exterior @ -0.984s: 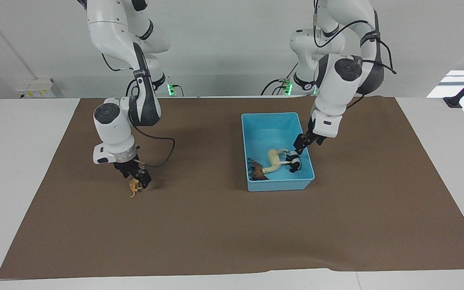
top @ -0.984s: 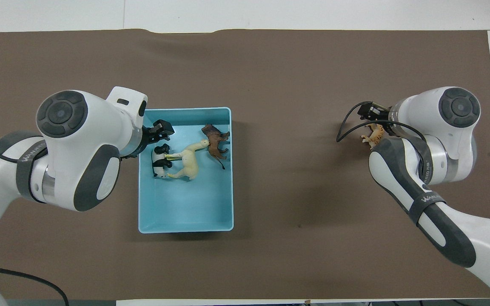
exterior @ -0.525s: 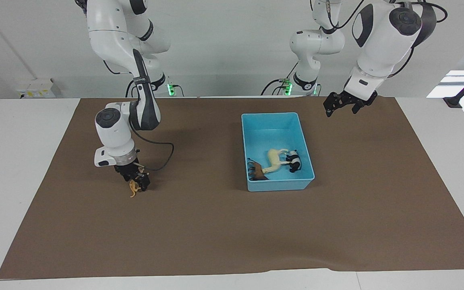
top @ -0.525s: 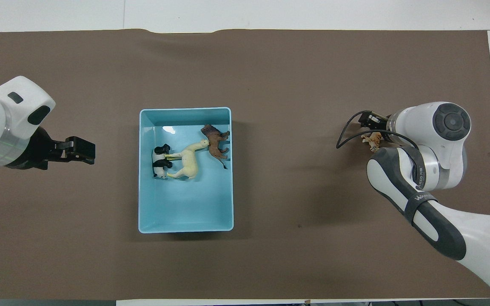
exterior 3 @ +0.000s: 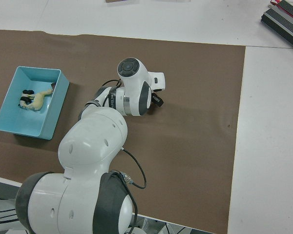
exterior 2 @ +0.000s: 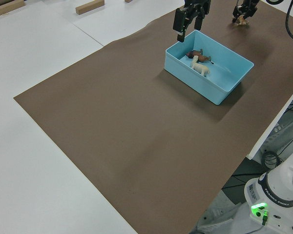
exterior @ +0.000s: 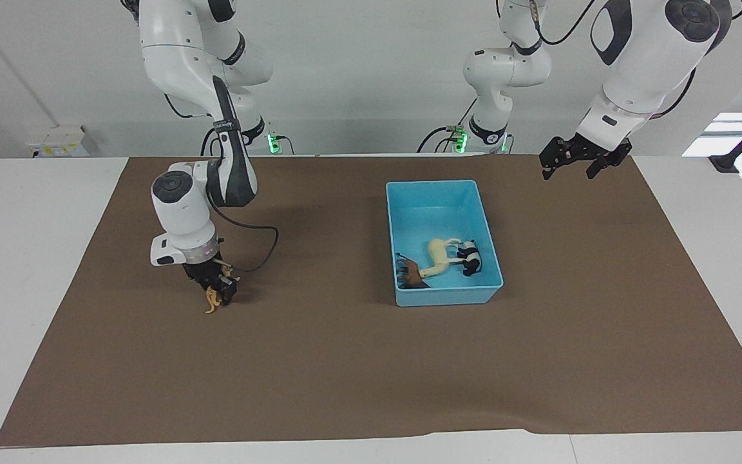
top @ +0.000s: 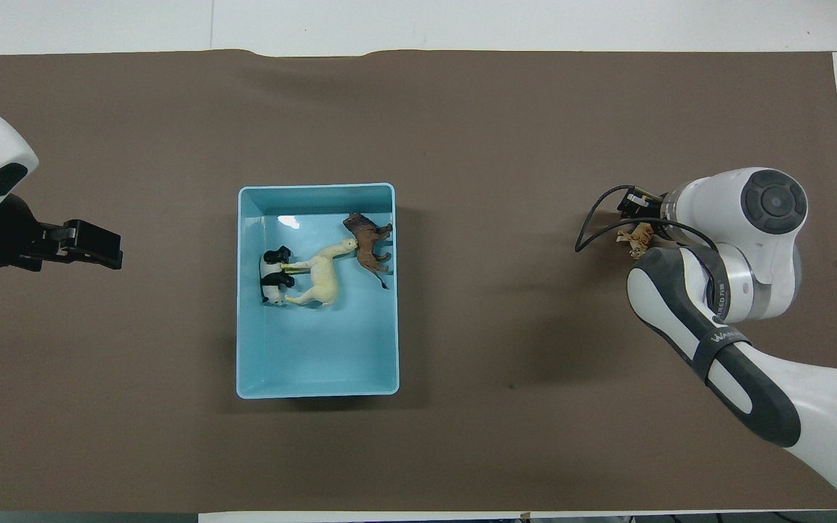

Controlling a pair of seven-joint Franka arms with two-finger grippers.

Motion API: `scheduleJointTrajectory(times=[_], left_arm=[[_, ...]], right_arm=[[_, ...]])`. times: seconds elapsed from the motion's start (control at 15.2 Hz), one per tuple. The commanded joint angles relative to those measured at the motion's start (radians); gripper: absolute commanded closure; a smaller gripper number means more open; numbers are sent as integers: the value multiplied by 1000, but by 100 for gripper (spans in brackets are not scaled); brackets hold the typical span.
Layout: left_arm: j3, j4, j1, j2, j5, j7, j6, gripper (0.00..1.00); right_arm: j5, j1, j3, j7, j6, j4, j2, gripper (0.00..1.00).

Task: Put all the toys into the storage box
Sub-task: 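Carry the small brown animal into the box with the right gripper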

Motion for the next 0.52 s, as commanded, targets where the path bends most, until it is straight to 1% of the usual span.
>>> scheduleJointTrajectory(times=[0.0,0.13,0.26,0.46], left_arm=[[-3,58,2,40,3,19,-40,0],[-5,88,1,61,11,19,-55,0],[-9,88,-5,57,23,23,-63,0],[-11,79,1,43,23,23,-61,0]], right_arm=[[13,35,27,-11,-270,209,-15,100],[45,98,27,24,-442,390,-2,100],[66,169,27,78,-536,533,43,100],[64,223,26,112,-563,585,67,100]])
